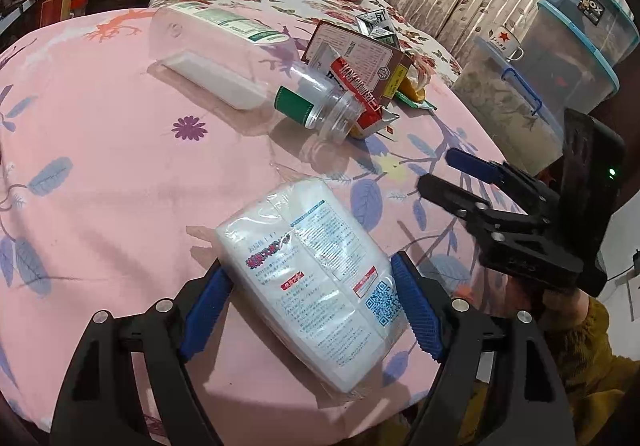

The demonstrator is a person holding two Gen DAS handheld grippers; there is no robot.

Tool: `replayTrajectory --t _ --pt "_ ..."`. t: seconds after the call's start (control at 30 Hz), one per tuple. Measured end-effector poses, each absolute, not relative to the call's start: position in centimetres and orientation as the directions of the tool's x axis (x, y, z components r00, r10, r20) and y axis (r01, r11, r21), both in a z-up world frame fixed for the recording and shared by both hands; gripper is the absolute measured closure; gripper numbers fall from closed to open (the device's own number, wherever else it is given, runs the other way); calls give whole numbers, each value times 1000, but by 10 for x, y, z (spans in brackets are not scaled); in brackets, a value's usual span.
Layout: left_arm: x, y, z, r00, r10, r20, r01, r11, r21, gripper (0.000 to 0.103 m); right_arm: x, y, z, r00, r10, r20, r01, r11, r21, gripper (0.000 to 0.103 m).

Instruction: Collect trash

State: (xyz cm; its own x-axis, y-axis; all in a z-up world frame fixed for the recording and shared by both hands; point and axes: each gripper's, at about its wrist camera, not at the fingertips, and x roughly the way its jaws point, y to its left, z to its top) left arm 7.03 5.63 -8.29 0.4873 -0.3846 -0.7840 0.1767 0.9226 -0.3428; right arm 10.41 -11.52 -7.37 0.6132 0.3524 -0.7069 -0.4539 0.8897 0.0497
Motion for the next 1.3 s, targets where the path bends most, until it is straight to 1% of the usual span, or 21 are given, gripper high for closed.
replayTrajectory --t 0.2,0.27,0.4,0.43,0.47,0.5,0.53,0.57,0.6,0.7,0.83,0.97,1.03,1.1,1.23,1.3 --pt "69 58 -83 489 -390 -780 182 920 -346 27 120 -92 -80 613 315 -724 -496 868 -42 33" --pt "69 57 -83 489 -389 -781 184 921 -344 27 126 -87 -79 622 302 -722 -498 865 -68 41" --pt "69 58 -83 491 -392 -778 185 920 -346 27 144 -79 -76 627 294 -722 -503 860 -87 52" --pt "69 58 -83 491 -392 -778 186 920 -346 27 147 -77 -76 624 298 -722 -510 855 -88 59" --pt "69 58 -83 491 -392 -778 186 920 -346 27 148 -75 -77 621 303 -723 -519 850 -89 72" --pt "69 58 -83 491 -392 -778 186 920 -346 27 148 -72 -77 616 311 -724 -529 844 -87 77" --pt "69 58 -83 490 -392 -778 185 920 -346 27 148 -72 -76 613 324 -721 -529 846 -70 88" --pt "69 58 -83 490 -392 -778 185 920 -347 27 148 -74 -75 606 343 -718 -528 848 -41 93" --pt "68 58 -83 491 -392 -778 185 920 -346 27 147 -80 -72 590 381 -712 -524 852 22 93" --pt "69 58 -83 491 -390 -779 185 920 -344 27 142 -99 -65 581 431 -691 -488 863 128 94" --pt "71 55 -82 493 -382 -782 189 924 -333 27 128 -147 -67 533 525 -663 -393 848 356 94" --pt "72 52 -82 494 -379 -782 192 925 -327 27 105 -182 -75 528 534 -660 -314 845 433 94" --pt "73 49 -82 491 -384 -782 197 923 -330 27 91 -194 -79 531 533 -659 -285 845 453 93" --pt "75 46 -82 487 -388 -782 202 922 -331 27 82 -200 -84 525 540 -658 -263 838 478 90" --pt "77 36 -81 478 -402 -781 232 915 -329 28 67 -213 -99 527 532 -663 -200 836 511 89" --pt "80 29 -80 473 -411 -780 255 911 -325 28 63 -219 -104 533 530 -660 -176 832 526 79"
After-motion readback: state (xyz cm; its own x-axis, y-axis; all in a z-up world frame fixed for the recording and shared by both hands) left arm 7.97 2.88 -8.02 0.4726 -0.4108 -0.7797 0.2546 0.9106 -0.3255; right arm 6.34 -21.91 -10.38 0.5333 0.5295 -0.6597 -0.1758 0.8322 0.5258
